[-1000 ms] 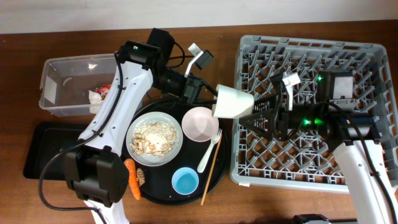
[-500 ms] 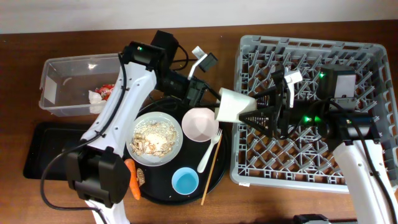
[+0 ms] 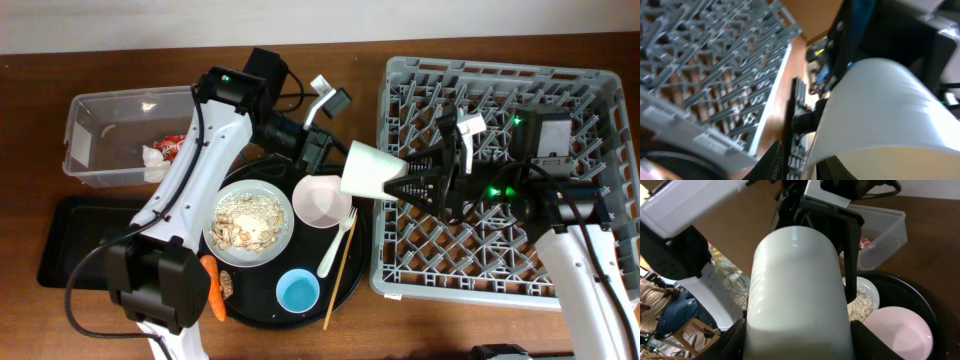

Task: Sort waste into correct bins and load items into the dishwasher rack
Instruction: 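Place the white cup upside down in the rack's right corner with right gripper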

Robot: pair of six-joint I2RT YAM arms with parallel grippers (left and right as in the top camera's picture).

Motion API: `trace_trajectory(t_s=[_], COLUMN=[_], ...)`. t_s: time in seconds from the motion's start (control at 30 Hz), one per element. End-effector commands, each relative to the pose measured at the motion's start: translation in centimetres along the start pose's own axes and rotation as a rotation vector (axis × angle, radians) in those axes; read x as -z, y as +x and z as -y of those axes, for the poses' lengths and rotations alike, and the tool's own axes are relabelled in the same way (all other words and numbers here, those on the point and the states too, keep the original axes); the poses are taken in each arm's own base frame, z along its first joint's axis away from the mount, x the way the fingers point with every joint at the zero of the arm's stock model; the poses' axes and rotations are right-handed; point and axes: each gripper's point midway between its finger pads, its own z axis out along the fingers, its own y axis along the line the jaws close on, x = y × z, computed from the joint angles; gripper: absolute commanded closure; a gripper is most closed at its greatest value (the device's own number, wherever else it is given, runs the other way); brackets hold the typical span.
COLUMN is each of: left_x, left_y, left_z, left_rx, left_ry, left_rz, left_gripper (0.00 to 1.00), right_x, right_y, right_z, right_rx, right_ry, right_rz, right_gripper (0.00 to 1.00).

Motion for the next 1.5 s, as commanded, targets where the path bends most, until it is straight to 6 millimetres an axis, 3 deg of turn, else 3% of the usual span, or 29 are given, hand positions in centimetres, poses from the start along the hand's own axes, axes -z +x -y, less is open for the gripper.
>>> trace_trajectory(t_s=[0.0, 0.07, 0.27, 0.4, 0.57, 0.7, 0.8, 1.0, 1.17, 1.33, 1.47], left_x=[0.7, 1.6, 6.0, 9.3, 14.0, 18.2, 19.9, 20.7, 20.6, 20.6, 20.6], left_y=[1.9, 2.7, 3.3, 4.2, 7.5, 9.8, 10.6, 11.0, 11.0, 11.0, 11.0], left_z=[-3.7, -5.1, -8.2, -9.9, -13.3, -15.3, -15.7, -15.7, -15.7, -15.7, -15.7], left_rx=[-0.007, 0.009, 0.113, 0.167, 0.369, 0.582, 0.669, 0.718, 0.719, 0.721, 0.72], left_ry=[-0.227, -0.309, -0.445, -0.527, -0.814, -1.109, -1.232, -1.273, -1.27, -1.268, -1.269], left_rz=[-0.123, -0.161, -0.125, -0.105, -0.181, -0.195, -0.181, -0.161, -0.161, -0.163, -0.162], left_gripper=[0.78, 0.83, 0.85, 0.86, 0.89, 0.96, 0.96, 0.97, 0.97, 0.96, 0.96], right_x=[0.0, 0.1, 0.7, 2.6, 7.6, 13.8, 16.5, 23.5, 29.3, 32.4, 33.5], right_y=[-0.5, -0.3, 0.3, 1.4, 2.6, 3.2, 4.0, 5.8, 8.7, 12.0, 14.3], right_z=[-0.5, 0.7, 3.9, 6.4, 8.3, 9.3, 9.7, 10.3, 11.3, 13.3, 14.2], right_rx=[0.004, -0.013, -0.054, -0.116, -0.184, -0.295, -0.378, -0.576, -0.792, -0.974, -1.101], right_ry=[0.001, 0.072, 0.265, 0.498, 0.86, 1.236, 1.351, 1.514, 1.635, 1.663, 1.662], right_rz=[0.004, -0.007, -0.038, -0.111, -0.237, -0.273, -0.258, -0.158, -0.083, -0.091, -0.101], right_gripper=[0.65, 0.68, 0.75, 0.81, 0.82, 0.92, 0.95, 0.95, 0.95, 0.96, 0.96])
